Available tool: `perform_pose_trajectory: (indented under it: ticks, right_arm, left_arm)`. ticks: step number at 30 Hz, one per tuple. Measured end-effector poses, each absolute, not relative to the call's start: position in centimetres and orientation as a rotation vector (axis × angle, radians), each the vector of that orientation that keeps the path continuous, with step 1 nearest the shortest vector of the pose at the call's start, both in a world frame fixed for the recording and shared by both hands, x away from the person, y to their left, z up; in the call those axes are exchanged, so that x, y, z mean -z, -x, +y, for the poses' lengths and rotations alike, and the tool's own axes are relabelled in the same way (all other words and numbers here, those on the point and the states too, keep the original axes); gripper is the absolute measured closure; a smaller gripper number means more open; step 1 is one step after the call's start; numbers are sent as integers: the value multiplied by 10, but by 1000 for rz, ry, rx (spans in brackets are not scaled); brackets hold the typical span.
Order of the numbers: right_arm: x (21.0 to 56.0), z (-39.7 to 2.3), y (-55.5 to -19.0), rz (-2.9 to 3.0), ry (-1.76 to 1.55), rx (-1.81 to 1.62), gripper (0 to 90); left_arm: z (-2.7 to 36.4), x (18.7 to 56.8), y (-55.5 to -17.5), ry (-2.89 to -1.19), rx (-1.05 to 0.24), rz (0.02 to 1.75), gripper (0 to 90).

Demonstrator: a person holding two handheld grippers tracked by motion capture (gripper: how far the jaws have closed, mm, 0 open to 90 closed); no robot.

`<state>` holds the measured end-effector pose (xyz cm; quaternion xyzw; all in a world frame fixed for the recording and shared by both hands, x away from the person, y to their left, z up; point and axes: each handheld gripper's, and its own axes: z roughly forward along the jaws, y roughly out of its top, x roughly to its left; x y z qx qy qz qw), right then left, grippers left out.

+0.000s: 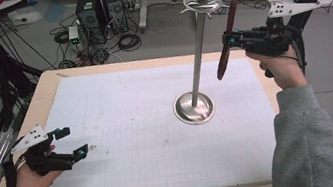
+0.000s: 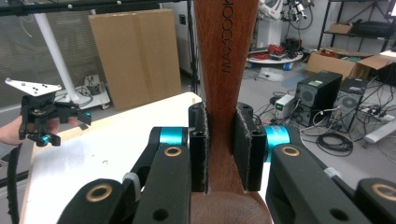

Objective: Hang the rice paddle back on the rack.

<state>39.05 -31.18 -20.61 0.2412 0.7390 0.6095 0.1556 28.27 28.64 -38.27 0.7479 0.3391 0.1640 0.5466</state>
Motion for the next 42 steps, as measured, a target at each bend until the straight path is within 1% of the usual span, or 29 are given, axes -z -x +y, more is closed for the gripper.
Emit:
perform_pose_trajectory:
  ticks: [25, 32, 35, 42]
  right_arm:
    - [207, -300, -397, 2131, -675, -1748, 777]
    - [210, -297, -398, 2109, -676, -1748, 763]
    - [210, -297, -397, 2092, -673, -1744, 700]
    - [210, -295, -395, 2084, -689, -1707, 416]
  left_arm:
    - [290, 383, -280, -1770, -392, 813, 18]
    - [292, 382, -279, -1770, -395, 808, 18]
    - [293, 382, -280, -1766, -395, 812, 18]
    - [294, 382, -280, -1761, -399, 816, 18]
